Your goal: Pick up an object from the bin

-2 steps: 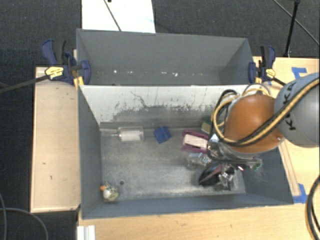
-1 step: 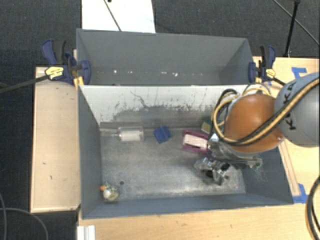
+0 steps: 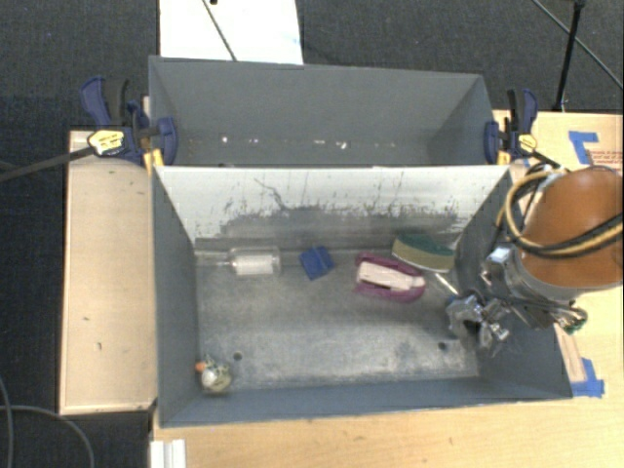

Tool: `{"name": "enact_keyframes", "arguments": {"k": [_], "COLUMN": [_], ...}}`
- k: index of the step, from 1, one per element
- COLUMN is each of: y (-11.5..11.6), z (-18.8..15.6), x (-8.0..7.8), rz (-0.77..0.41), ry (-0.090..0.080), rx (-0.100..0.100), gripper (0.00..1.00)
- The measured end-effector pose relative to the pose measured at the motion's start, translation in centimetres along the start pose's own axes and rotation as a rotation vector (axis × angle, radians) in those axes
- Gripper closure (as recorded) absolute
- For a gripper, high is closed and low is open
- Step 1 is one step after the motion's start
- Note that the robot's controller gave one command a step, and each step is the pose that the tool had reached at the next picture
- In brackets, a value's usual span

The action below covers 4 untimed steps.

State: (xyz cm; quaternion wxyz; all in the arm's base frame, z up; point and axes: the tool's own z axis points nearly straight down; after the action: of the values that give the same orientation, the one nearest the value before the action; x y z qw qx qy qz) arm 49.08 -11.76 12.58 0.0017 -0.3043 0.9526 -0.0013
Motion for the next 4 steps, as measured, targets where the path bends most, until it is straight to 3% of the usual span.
{"name": "enact_keyframes", "arguments": {"k": [1, 2, 3, 4], "y": [0.9, 0.8, -4.7, -6.9], "z": [4.0, 4.0, 2.5, 4.2], "x": [-2.0, -2.0, -1.8, -6.0], "rz": [-0.344, -0.34, -0.292, -0.322], "ry": [0.003, 0.003, -0.003, -0.006], "rx": [-0.008, -0.007, -0.016, -0.02], "gripper": [1.0, 0.0, 0.0, 0.0]}}
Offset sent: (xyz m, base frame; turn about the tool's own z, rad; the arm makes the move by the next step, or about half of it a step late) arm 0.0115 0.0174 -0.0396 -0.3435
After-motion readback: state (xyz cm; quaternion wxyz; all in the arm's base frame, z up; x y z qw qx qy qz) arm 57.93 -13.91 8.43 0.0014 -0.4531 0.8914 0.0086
